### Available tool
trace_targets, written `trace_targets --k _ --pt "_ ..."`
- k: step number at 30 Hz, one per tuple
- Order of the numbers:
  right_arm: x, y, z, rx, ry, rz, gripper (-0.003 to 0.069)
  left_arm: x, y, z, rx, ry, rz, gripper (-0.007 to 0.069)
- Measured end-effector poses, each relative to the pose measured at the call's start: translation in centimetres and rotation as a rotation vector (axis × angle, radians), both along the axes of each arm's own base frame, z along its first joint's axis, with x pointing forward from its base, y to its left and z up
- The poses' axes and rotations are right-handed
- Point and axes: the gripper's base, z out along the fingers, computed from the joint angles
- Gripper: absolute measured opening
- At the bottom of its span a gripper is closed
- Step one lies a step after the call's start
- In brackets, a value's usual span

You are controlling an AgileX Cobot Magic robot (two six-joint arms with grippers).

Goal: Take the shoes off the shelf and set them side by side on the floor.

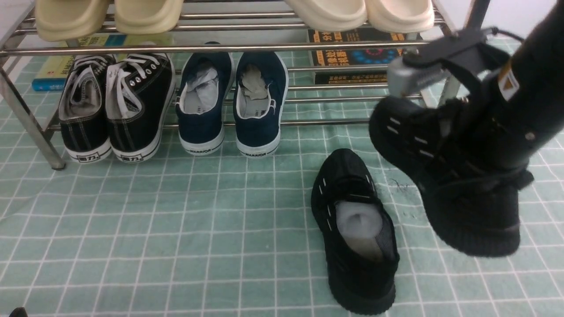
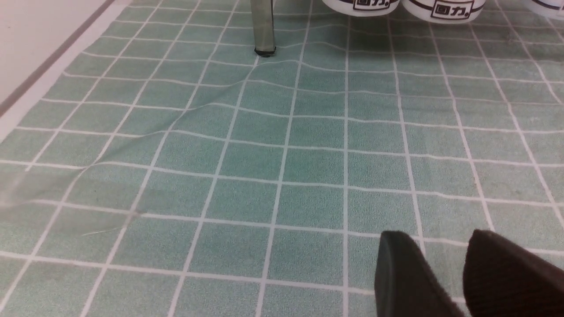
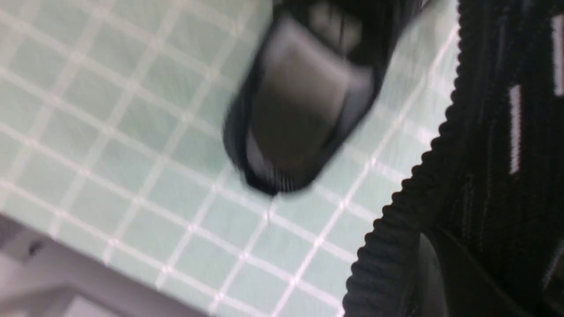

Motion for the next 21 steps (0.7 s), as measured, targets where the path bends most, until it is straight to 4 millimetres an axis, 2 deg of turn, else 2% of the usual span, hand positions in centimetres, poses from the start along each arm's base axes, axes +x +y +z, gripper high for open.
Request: trace_targets --k 3,7,18,21 --pt "-0.6 -0.5 -2.0 -0.047 0.057 -0.003 0.0007 0.0 0.0 0.0 0.004 0.0 0.0 0.0242" --pt "-0.8 -0.9 -3.5 -0.091 0.086 -0.001 0.0007 0.0 0.0 0.0 0.006 0.0 0.0 0.0242" --pt "0.4 -0.8 -3.7 -0.089 -0.049 -0.01 0.0014 0.0 0.0 0.0 0.013 0.0 0.001 0.0242" --pt "1.0 -0.4 -4.3 -0.088 -0.054 -0.011 0.0015 0.0 0.1 0.0 0.028 0.002 0.002 0.0242"
